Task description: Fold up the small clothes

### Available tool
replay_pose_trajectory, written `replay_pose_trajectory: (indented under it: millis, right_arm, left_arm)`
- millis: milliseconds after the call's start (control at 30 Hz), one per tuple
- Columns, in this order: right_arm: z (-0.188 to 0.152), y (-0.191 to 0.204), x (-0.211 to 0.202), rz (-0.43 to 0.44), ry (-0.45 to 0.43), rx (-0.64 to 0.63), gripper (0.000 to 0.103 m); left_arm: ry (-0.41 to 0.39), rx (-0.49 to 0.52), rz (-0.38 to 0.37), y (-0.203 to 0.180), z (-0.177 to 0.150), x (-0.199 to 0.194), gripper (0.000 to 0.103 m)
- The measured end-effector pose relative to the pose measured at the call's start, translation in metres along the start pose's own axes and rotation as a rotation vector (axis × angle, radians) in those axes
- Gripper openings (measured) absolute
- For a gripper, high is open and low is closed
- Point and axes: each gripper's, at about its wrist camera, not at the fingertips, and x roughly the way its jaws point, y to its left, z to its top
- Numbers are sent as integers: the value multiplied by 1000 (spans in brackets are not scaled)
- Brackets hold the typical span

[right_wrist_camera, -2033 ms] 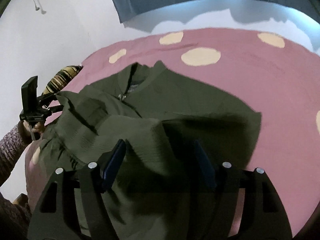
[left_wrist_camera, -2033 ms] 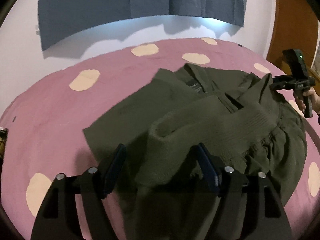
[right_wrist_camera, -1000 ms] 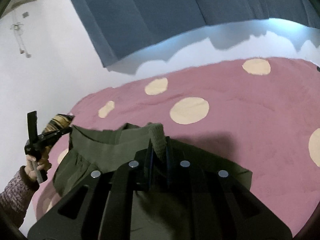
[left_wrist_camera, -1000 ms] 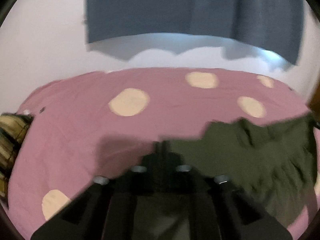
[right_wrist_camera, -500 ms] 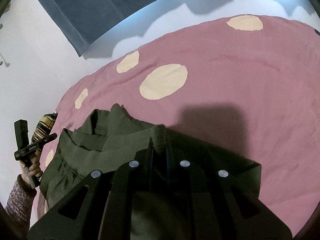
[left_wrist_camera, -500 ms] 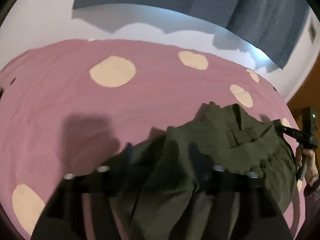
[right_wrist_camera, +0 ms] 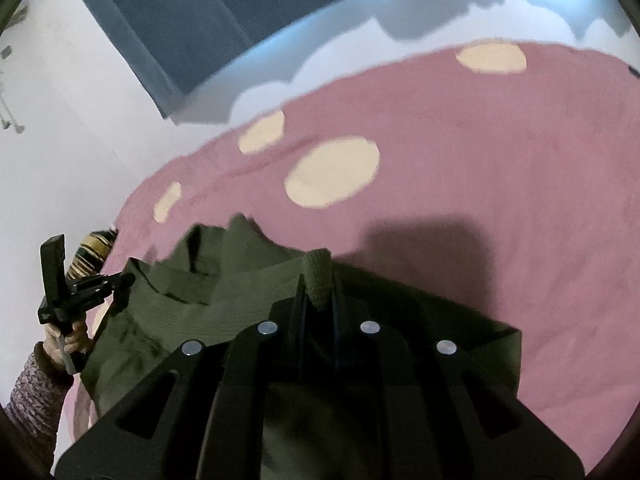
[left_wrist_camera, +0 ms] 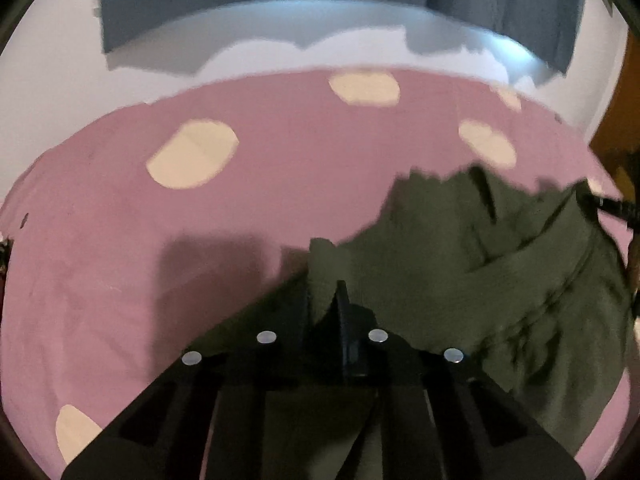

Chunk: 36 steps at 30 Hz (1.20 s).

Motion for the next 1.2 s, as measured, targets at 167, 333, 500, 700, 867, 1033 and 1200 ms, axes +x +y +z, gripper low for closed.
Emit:
replay_pose_trajectory:
  millis: [167,333,500,700,867,1033,1200]
  right_arm:
    - [7,4,5,-6,-17,4,9]
    - [-4,-17,36,-57,72,63,9]
    - [-7,-28,44,-43,90,116,9]
    - [-7,-29,44,-32,97,137,9]
    - [-6,-31,42,-26,103,163,8]
    - [-6,-34,39,-14,101,211,12]
    - [-8,-34,25,-14,74,240,22]
  left_arm:
    - [-1,-53,60,7,7,9,12]
    - [51,-54,131,6,-7,38,12]
    - [49,-64,145,9,-8,43,12]
    - [45,-67,152,8,-8,44,12]
    - [52,-64,172,5,-7,45,13]
    - [64,-55,202,1,-5,46,15]
    - [69,-75,213,2,-3,38,25]
